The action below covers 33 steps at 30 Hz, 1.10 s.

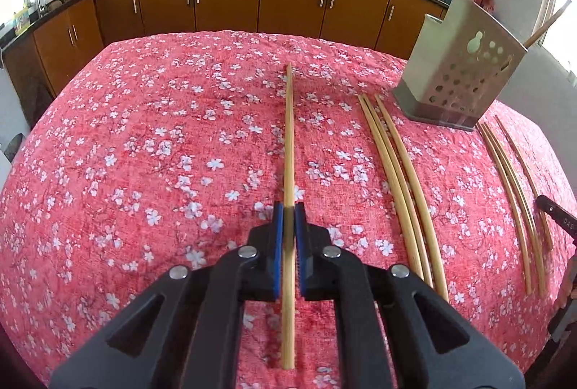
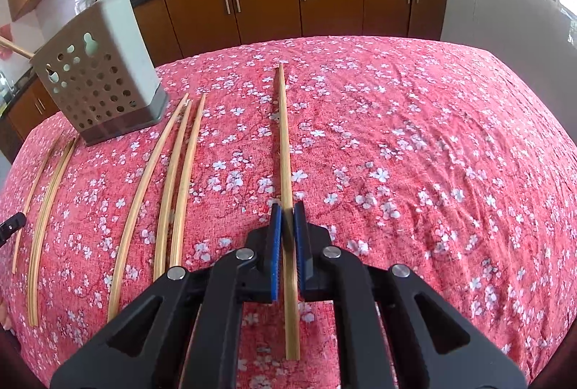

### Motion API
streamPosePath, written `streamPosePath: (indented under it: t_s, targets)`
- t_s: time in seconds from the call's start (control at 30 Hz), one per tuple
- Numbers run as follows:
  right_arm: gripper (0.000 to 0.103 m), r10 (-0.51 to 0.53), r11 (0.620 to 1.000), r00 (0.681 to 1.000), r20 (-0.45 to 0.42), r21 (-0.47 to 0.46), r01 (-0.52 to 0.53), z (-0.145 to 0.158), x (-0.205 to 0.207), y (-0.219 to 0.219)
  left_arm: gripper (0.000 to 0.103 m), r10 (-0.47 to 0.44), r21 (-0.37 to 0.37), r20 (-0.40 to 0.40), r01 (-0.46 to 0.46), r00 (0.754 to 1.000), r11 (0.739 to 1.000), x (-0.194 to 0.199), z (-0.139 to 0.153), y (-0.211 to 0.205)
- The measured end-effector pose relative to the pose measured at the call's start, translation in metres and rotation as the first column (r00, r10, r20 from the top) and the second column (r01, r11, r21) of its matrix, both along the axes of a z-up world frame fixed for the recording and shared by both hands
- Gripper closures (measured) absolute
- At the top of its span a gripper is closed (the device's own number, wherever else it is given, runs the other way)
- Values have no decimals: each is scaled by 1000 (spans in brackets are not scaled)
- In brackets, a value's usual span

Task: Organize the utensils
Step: 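Grasp a chopstick with the left gripper while the right gripper grasps another, then lift both held chopsticks and carry them above the utensil holder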

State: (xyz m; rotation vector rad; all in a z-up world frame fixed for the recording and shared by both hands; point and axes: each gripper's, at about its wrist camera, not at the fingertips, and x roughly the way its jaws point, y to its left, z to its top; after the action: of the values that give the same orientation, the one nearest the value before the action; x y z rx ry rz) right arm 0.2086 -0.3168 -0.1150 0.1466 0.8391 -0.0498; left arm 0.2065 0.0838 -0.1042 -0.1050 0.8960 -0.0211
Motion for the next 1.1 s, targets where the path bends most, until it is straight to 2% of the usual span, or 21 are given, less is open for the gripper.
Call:
streamPosePath:
  t_s: [0.2, 0.5, 0.73, 0.87, 1.1]
  targets:
    - [95, 0, 1000, 1000, 0, -4, 0, 0, 1, 0, 94, 2, -10, 0, -2, 1000, 1000, -1, 0, 1]
    - [94, 1, 1000, 1000, 4, 8, -1, -1, 1, -1, 94, 4, 34, -3, -4, 1000, 999, 2, -1, -7]
    - [94, -2, 1000, 1000, 2, -10, 2, 0, -9, 4, 94, 3, 10, -2, -3, 1000, 1000, 1, -1, -2]
    - [94, -1, 1000, 1000, 4, 12, 1, 0, -14, 1, 94, -10, 18, -4, 11, 1000, 1000, -3, 0, -3]
    - [94, -3, 1000, 1000, 1, -4, 3, 2, -18, 4, 94, -5, 33, -5, 5, 1000, 999, -15, 1, -7]
